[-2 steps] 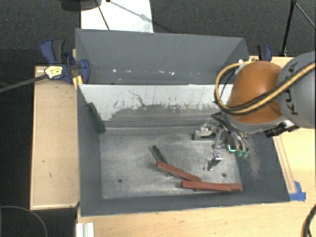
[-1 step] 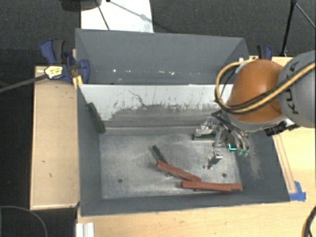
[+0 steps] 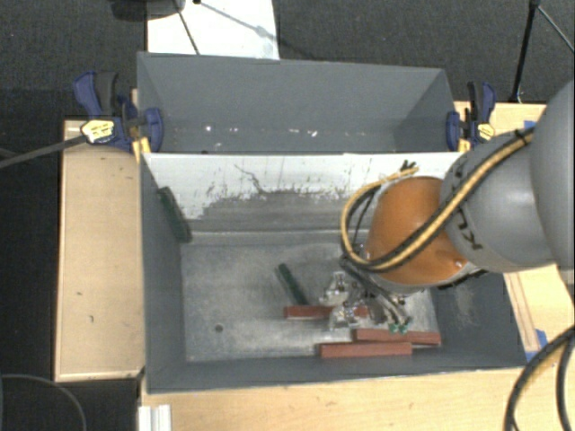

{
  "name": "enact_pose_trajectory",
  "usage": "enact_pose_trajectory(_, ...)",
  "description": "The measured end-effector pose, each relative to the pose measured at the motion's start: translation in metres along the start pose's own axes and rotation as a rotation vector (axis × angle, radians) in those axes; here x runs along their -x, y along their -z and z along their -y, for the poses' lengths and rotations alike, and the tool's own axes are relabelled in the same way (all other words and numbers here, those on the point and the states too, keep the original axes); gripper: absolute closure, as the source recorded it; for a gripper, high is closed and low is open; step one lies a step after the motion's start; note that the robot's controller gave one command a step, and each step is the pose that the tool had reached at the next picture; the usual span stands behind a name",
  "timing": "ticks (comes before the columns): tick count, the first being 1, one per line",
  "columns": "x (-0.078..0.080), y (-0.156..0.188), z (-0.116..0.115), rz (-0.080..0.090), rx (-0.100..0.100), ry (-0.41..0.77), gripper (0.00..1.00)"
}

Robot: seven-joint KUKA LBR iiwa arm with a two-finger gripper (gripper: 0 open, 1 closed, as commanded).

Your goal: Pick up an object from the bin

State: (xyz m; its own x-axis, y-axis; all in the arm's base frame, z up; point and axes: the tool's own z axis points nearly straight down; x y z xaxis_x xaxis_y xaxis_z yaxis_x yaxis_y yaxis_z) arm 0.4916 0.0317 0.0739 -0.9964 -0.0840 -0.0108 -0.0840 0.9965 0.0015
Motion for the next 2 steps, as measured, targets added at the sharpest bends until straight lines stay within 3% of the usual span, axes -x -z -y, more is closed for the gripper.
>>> enact_pose_trajectory(1,0.0,0.0,0.0,0.0,0.0,0.0,1.0)
enact_pose_trajectory(2,0.023,0.155,0.022,-0.006,-0.002,0.051,1.0)
